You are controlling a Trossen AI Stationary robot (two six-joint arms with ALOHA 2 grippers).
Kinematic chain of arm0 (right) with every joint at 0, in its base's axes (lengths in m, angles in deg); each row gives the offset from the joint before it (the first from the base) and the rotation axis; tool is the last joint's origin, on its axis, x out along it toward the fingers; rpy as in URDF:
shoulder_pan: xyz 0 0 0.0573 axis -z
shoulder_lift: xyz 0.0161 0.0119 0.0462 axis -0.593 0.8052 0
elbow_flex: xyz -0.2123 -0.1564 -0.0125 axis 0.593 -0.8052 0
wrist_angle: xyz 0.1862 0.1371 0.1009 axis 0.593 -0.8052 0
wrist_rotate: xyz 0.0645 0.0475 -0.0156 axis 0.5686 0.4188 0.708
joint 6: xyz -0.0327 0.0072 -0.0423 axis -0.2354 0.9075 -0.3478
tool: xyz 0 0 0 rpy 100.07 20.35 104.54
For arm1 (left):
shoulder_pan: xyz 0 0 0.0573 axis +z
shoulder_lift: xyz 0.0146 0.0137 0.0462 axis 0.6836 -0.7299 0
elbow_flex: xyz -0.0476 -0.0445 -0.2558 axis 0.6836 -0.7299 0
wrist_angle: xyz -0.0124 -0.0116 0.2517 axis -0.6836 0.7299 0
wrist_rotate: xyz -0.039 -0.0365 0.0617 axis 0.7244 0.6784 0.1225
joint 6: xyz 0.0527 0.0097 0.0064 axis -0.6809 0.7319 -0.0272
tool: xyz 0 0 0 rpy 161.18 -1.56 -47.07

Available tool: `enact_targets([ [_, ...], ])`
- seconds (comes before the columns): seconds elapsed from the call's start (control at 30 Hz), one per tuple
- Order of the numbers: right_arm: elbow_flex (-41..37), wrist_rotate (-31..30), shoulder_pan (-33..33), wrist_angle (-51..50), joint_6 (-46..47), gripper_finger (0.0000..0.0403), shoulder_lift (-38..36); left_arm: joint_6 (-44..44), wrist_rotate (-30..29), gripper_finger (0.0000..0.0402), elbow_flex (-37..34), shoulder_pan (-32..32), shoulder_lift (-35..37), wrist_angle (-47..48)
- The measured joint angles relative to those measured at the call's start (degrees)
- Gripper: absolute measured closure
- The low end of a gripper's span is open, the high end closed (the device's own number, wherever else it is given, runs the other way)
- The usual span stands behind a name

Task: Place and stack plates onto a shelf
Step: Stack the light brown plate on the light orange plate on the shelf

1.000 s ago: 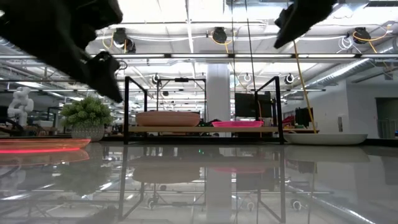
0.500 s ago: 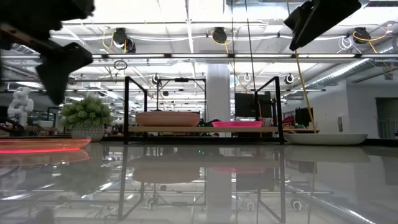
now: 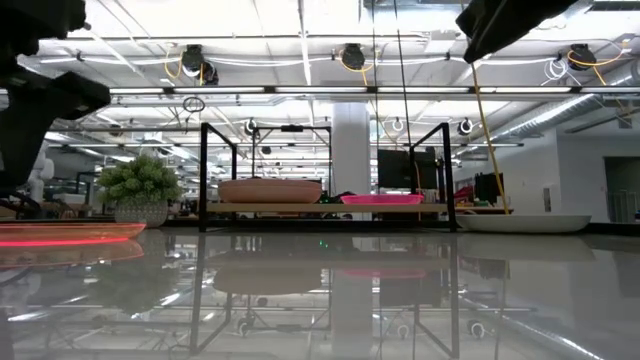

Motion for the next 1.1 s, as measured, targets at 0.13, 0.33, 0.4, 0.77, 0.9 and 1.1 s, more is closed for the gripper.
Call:
enact_targets([
  [0.13, 0.0, -0.02, 0.01, 1.05, -0.44, 0.0289, 0.01, 0.57, -0.14, 0.0159, -2.65, -0.62, 0.0, -0.53],
  [0.33, 0.0, -0.04, 0.02, 2.29, -2.57, 0.0289, 0.01, 0.97, -2.64, 0.0209, -4.33, -1.49, -0.02, -0.75],
  [0.4, 0.0, -0.87, 0.02, 3.07, -3.52, 0.0289, 0.02, -0.25, -2.89, 0.0234, -4.33, -1.62, -0.02, -1.25],
  [0.77, 0.0, -4.42, 0.02, 3.3, -4.96, 0.0289, 0.02, -3.41, -4.12, 0.0325, -4.33, -1.6, -0.02, -1.49],
  [0.9, 0.0, -4.37, 0.02, 3.76, -4.91, 0.0289, 0.01, -2.09, -6.32, 0.0325, -4.35, -1.6, -0.04, -2.23],
  [1.1, 0.0, -4.25, 0.02, 3.68, -3.55, 0.0289, 0.02, -0.17, -6.74, 0.0308, -4.35, -1.47, -0.04, -3.28],
])
